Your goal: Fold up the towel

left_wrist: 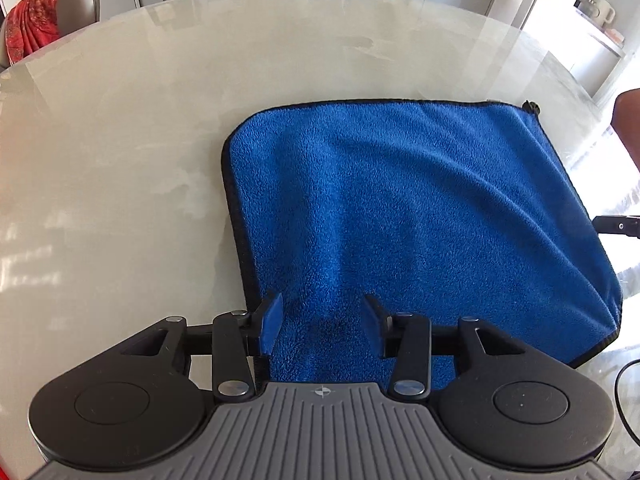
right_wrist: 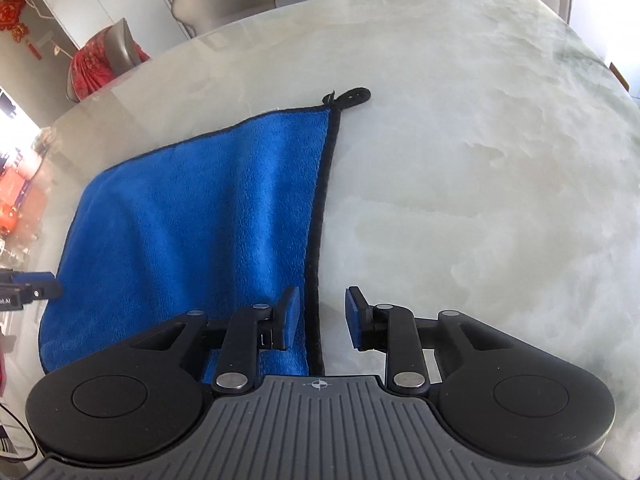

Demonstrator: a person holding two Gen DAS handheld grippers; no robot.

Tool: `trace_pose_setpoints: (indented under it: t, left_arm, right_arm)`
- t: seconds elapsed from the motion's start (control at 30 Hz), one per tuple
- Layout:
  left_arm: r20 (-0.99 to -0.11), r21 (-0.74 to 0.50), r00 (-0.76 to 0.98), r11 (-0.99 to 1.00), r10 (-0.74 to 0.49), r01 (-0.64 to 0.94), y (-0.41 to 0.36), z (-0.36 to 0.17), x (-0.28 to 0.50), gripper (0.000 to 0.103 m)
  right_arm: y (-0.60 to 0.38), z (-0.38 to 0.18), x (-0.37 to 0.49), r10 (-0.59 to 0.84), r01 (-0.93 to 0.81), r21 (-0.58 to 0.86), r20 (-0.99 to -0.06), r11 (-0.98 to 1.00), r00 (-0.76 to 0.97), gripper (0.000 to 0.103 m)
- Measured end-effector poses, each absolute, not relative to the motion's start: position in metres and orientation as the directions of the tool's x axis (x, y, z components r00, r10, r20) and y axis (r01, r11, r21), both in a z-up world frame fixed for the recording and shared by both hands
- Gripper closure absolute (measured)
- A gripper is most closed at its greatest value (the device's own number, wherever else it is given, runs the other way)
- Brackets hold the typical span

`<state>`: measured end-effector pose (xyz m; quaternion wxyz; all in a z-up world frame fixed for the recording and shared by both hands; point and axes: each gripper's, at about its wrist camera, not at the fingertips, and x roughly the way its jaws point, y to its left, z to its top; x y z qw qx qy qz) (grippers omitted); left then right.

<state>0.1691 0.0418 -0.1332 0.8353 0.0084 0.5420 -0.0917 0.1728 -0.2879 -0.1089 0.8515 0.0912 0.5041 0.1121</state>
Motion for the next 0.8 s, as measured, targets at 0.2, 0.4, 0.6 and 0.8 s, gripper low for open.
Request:
trace_pose_setpoints:
  t: [0.2,0.4,0.6,0.8]
  left_arm:
    - [-0.910,-0.065,0.393,0.981,-0.133,0.181,0.034,-0.138,0.170,0.054]
    - [-0.910,-0.047,0.395,0.977,-0.128,0.207,0.031,-0.140,0.170,0.051]
    - [-0.912,-0.029,0.392,0.972,-0.121,0.232,0.028,-0.141,0.171,0.049]
    - [-0.922,-0.022,0.368,0.966,-0.119,0.256,0.027,-0.140,0.165,0.049]
  right_arm:
    - [-0.258,-0.107,0.173,0.199,-0.193,0.116,-0.847,0.974,0.493,0.076]
    - [-0.238,-0.106,0.167,0.154,-0.245,0.027,-0.842,0.969,0.517,0.095]
    - [-0.257,-0.096,0.170,0.081,-0.173,-0.011,-0.854,0.985,0.514,0.096]
    - [-0.265,-0.090,0.168,0.047,-0.147,-0.029,-0.872,0.989,0.488,0.088]
